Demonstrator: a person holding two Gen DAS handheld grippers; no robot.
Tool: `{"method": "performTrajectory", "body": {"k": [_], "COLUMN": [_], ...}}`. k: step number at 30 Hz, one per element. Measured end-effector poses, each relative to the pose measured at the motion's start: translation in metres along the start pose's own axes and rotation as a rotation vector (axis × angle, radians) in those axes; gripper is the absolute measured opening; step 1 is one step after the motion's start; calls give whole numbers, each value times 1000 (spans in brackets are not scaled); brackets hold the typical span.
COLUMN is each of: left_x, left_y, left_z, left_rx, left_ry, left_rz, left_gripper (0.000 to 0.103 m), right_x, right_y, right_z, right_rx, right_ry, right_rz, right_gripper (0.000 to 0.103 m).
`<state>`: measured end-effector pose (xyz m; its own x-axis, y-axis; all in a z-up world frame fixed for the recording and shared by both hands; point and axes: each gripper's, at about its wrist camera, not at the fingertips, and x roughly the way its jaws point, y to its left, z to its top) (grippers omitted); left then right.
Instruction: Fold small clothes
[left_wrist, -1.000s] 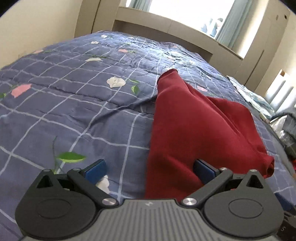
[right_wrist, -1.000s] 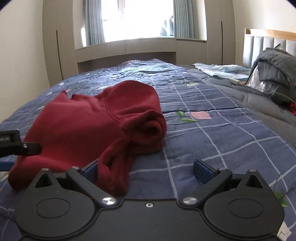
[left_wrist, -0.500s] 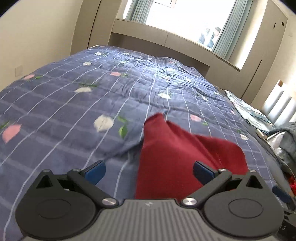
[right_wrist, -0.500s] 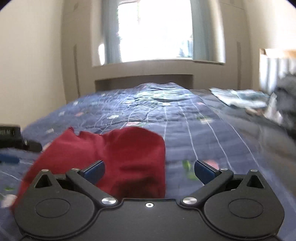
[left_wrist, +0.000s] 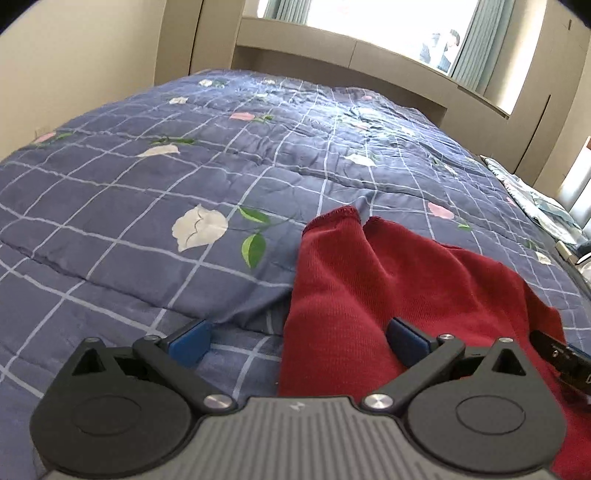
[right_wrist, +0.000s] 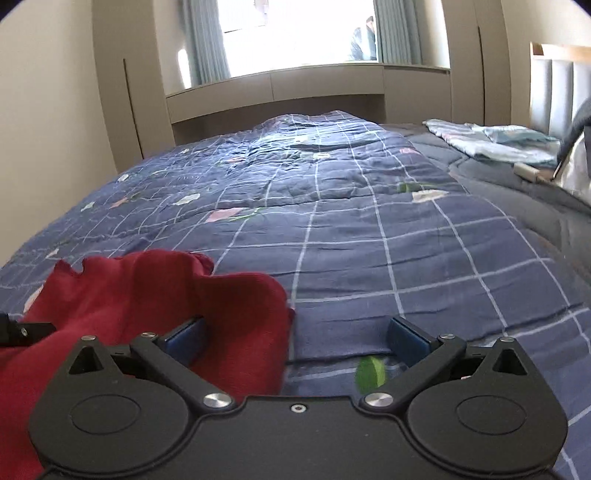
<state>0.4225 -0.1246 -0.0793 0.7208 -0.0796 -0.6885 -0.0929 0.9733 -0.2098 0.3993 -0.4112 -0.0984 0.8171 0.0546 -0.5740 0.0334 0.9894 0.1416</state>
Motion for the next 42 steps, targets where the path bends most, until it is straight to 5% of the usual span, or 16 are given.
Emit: {"method": "performTrajectory", "body": {"k": [25, 32, 38, 42], "left_x": [0, -23, -50, -53], "left_y": [3, 26, 29, 31], "left_z": [-2, 4, -12, -30], "left_rx": [-9, -95, 2, 37], "left_ry": [-25, -20, 19, 29], "left_rz": [-16, -133, -305, -314], "left_gripper": [103, 103, 103, 102], "right_x": [-2, -25, -61, -75], "right_y": [0, -12, -9, 2], "right_z": [-2, -1, -15, -30], "right_rx": [0, 89, 144, 74], "right_ry": [-11, -96, -105, -51], "right_rz": [1, 76, 143, 122], "right_gripper": [102, 102, 102, 102]}}
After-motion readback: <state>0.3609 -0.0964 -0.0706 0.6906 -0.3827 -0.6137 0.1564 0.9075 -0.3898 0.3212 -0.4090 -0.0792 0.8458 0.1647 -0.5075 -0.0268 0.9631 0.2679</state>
